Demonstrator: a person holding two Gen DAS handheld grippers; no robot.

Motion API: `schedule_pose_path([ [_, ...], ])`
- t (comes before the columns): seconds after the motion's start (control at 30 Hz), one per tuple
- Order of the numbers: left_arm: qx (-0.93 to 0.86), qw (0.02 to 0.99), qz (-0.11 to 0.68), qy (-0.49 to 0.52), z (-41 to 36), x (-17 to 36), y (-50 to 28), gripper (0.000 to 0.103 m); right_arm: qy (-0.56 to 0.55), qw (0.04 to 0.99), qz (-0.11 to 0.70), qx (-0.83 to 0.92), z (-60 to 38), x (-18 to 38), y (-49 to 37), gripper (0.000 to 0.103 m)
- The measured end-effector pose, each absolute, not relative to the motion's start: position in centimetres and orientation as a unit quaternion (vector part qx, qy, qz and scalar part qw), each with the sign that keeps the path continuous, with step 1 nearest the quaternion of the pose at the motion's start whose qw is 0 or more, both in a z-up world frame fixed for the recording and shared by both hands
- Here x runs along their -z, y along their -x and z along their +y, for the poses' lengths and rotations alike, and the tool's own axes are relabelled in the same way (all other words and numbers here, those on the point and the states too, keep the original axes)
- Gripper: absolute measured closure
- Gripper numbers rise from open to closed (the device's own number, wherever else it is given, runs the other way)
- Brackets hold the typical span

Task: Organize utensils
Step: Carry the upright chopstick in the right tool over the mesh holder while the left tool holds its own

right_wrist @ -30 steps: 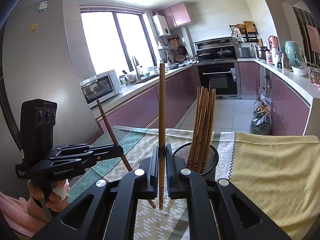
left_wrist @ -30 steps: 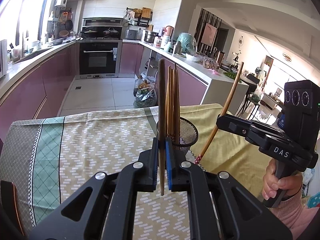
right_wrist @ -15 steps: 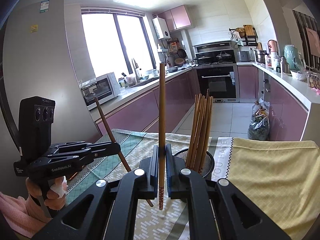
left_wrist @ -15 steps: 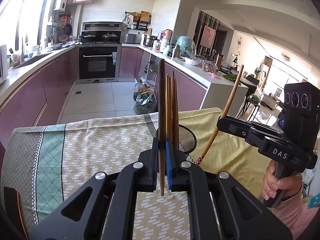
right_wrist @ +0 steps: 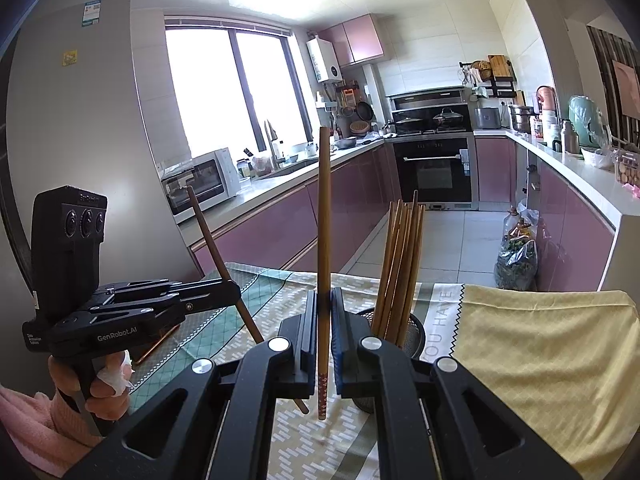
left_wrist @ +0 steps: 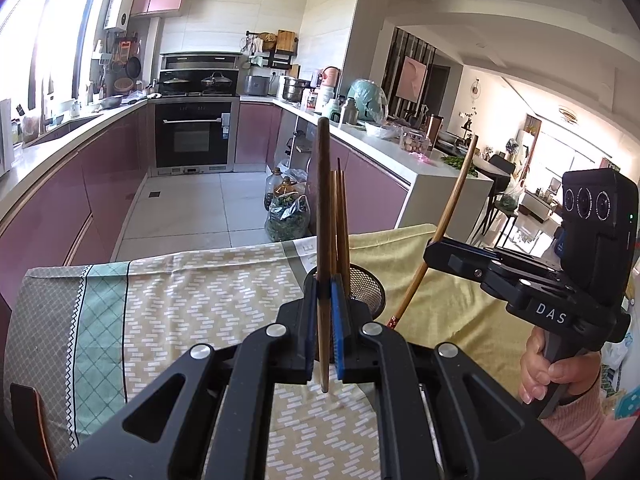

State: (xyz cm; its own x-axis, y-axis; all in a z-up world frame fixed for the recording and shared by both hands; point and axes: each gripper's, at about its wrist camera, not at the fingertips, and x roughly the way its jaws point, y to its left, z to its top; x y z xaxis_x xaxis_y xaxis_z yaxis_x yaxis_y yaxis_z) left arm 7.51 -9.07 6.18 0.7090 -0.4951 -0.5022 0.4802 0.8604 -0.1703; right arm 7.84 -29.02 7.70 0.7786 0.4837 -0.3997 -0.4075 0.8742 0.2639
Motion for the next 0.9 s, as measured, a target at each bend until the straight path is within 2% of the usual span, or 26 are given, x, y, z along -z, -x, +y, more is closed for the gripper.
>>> schedule_pose_path([
  [0.9,0.28,0.939,0.199,0.02,-9.2,-12.6,-7.0,0.095,-0.073,0.951,0.194,-0.229,-29.6,-10.6,-9.1,0.097],
])
